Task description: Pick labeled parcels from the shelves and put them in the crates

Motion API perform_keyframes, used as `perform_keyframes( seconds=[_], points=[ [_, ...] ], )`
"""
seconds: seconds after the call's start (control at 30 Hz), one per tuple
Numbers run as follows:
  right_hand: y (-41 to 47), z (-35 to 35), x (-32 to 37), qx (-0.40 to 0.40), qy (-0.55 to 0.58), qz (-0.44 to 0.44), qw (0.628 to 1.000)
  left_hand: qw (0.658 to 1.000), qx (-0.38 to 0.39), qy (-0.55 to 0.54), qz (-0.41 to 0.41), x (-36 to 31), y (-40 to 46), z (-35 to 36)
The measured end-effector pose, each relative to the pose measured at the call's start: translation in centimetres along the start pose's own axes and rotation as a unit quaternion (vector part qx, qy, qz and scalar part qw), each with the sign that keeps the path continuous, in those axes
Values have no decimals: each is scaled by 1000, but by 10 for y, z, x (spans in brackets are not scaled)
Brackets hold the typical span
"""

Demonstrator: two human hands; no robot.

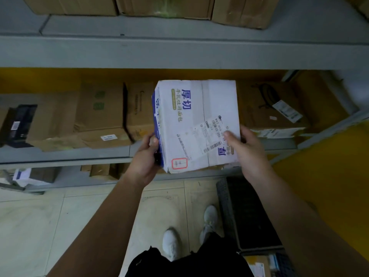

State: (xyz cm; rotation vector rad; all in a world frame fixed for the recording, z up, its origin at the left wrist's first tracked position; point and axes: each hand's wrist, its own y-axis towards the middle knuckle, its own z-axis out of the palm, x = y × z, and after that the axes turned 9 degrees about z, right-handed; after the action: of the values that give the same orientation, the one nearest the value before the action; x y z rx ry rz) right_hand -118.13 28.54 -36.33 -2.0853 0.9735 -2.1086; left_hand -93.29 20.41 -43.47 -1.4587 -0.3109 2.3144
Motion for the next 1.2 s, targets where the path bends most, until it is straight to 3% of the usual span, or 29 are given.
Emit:
perform_keyframes(
  seconds=[0.33, 0.53, 0.67, 0.83, 1.2],
  points=[
    [13, -31, -7, -13, 40, -3, 999, 1000, 18, 12, -19, 11, 12, 35],
    [17, -43, -15, -21, 51, 4, 998, 993, 35, 84, -71, 12, 4, 52],
    [22, -48, -39, -24, 45, 59, 997, 990, 50, 99, -91, 29, -10, 61],
    [34, -70, -77, -90, 120, 109, 983, 980, 92, 135, -111, 65, -16, 73],
    [119, -126, -63, -120, 157, 60, 978, 977, 121, 143, -105, 97, 61, 150]
  ],
)
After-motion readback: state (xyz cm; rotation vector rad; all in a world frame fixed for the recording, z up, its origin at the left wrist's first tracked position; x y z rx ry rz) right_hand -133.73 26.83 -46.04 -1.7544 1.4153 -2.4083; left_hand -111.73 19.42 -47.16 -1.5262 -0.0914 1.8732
